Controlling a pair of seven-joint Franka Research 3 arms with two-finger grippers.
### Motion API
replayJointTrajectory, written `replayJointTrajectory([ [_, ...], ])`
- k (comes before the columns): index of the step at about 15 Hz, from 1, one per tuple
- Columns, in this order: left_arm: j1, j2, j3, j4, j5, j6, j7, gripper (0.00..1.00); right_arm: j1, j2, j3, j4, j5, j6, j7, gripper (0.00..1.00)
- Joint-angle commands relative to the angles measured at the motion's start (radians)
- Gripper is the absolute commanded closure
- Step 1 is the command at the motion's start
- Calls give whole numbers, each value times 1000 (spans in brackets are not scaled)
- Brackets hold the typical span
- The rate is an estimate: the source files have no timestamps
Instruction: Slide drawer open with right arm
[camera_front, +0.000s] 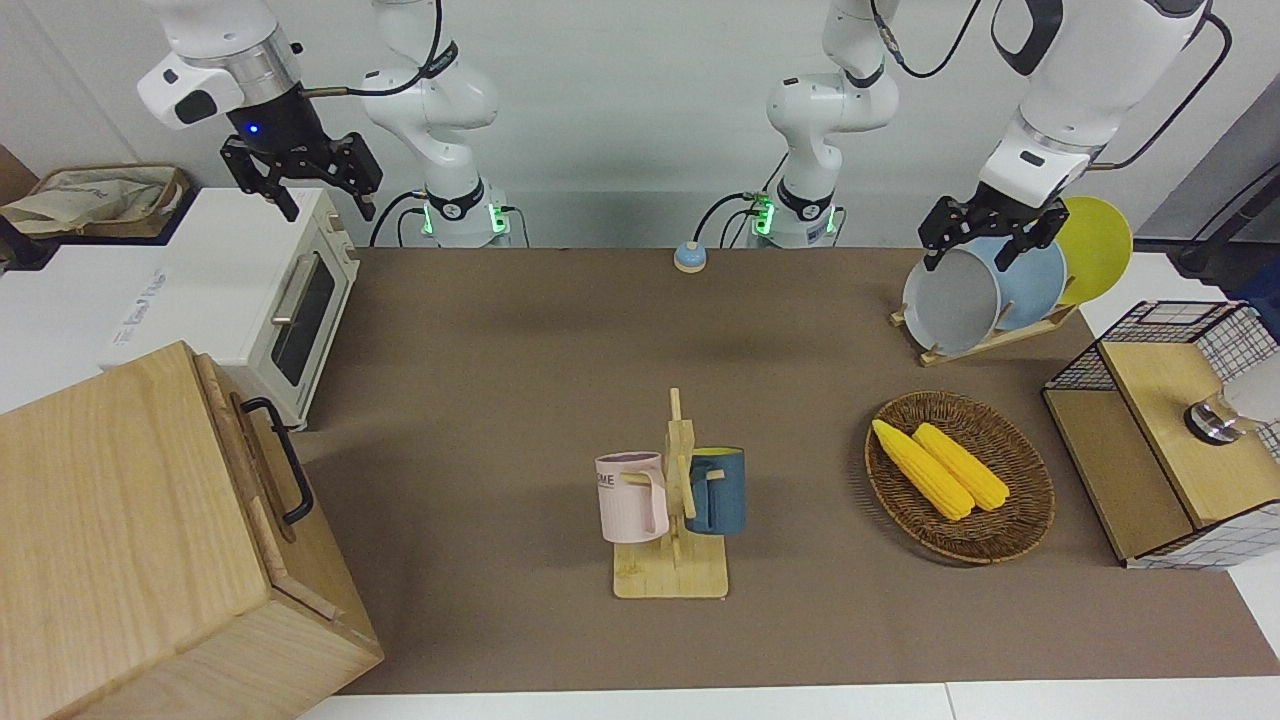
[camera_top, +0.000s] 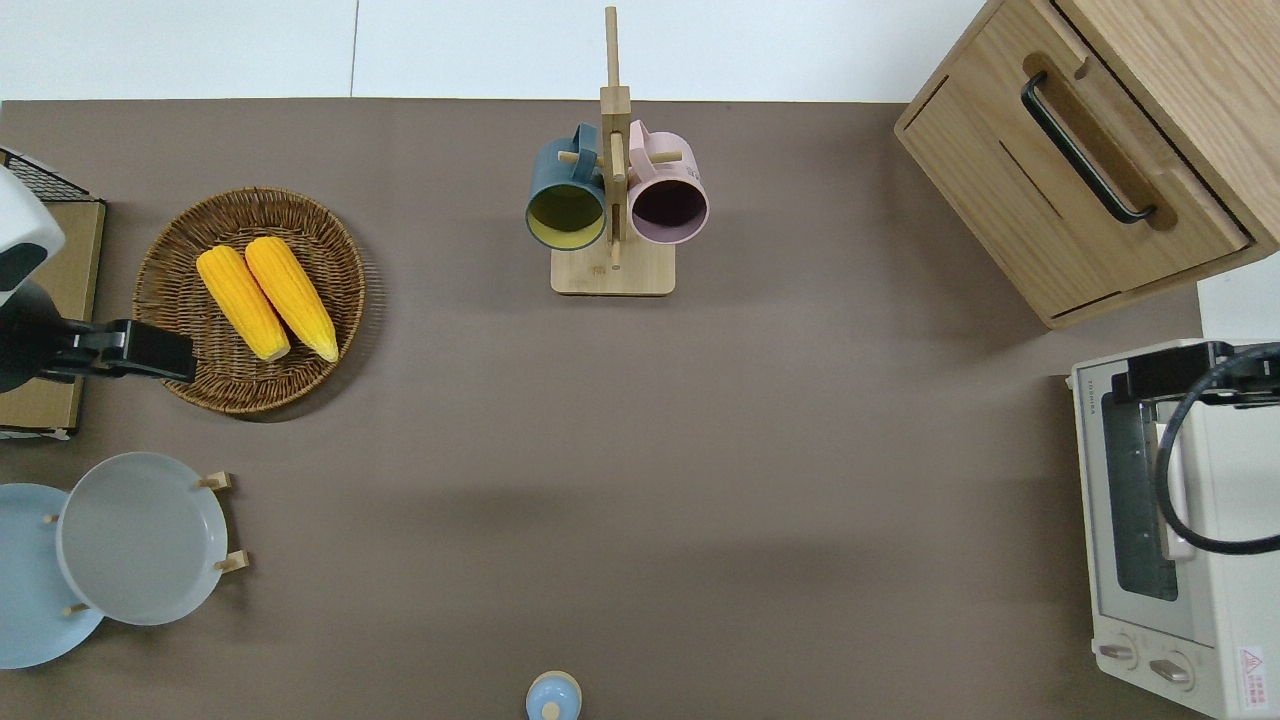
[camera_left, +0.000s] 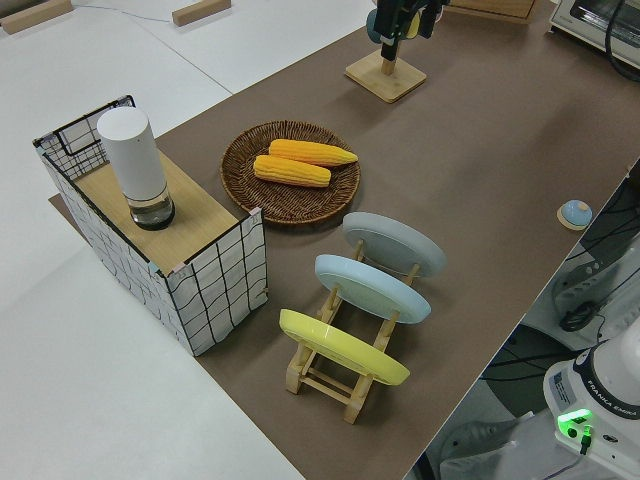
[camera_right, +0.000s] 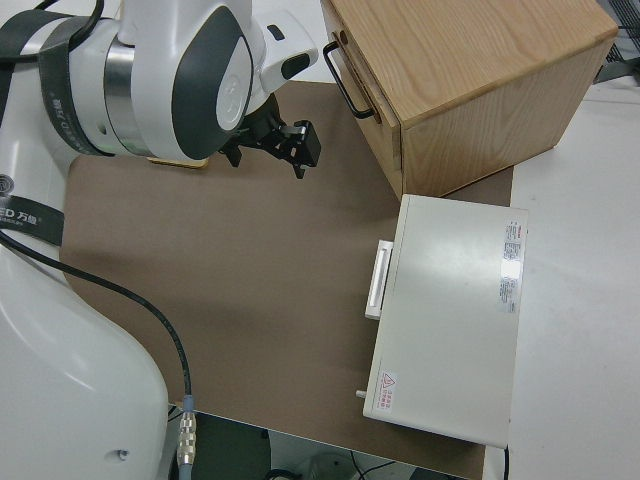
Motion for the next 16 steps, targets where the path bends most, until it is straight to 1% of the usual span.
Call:
replayJointTrajectory([
  [1, 5, 11, -7, 26, 17, -20, 10, 7, -1, 0, 3, 9, 12, -26, -17, 17],
  [3, 5, 11, -7, 26, 17, -20, 10, 7, 3, -2, 7, 8, 12, -26, -17, 17],
  [4, 5, 11, -7, 24, 17, -20, 10, 7, 17, -2, 7, 8, 7, -26, -17, 17],
  [6, 5, 11, -7, 24, 17, -20, 10, 7, 34, 1, 10, 8, -34, -24, -16, 17],
  [7, 5, 11, -7, 24, 17, -20, 10, 7, 66, 1, 11, 8, -83, -23, -16, 17],
  [10, 5, 11, -7, 24, 17, -20, 10, 7, 121, 3, 11, 6, -187, -20, -17, 17],
  [12, 5, 11, -7, 26, 17, -20, 10, 7, 179, 7, 13, 0, -311, -15, -17, 17],
  [14, 5, 11, -7, 26, 17, -20, 10, 7, 250, 26, 11, -1, -438, -18, -14, 17],
  [16, 5, 11, -7, 26, 17, -20, 10, 7, 266, 39, 11, -4, -495, -15, -14, 17],
])
